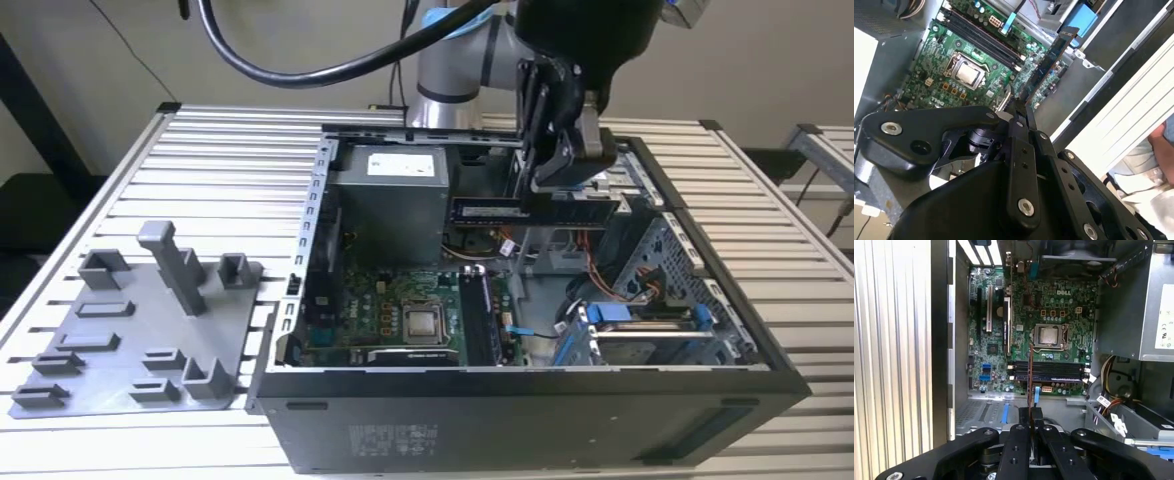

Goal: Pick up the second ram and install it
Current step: 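Pick up the second ram and move it above second insertion slot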

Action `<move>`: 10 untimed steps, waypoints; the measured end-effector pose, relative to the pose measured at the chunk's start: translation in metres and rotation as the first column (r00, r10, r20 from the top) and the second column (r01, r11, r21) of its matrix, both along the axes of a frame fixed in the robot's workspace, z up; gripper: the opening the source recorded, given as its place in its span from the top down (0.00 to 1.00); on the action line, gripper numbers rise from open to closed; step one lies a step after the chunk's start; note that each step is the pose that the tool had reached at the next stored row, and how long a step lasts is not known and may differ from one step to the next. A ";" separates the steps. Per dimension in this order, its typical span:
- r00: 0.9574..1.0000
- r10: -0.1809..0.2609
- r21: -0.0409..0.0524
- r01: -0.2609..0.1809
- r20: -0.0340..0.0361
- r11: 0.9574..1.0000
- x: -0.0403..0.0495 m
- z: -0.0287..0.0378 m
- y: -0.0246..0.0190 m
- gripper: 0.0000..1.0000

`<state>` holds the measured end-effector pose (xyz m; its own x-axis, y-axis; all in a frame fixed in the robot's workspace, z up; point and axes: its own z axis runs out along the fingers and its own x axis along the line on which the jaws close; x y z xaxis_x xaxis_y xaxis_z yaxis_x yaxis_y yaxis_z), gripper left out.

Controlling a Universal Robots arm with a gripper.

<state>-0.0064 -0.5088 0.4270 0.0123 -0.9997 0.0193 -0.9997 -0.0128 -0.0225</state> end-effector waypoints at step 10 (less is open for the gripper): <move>1.000 0.000 0.000 0.000 0.000 1.000 0.0063 -0.0002 0.0254 0.87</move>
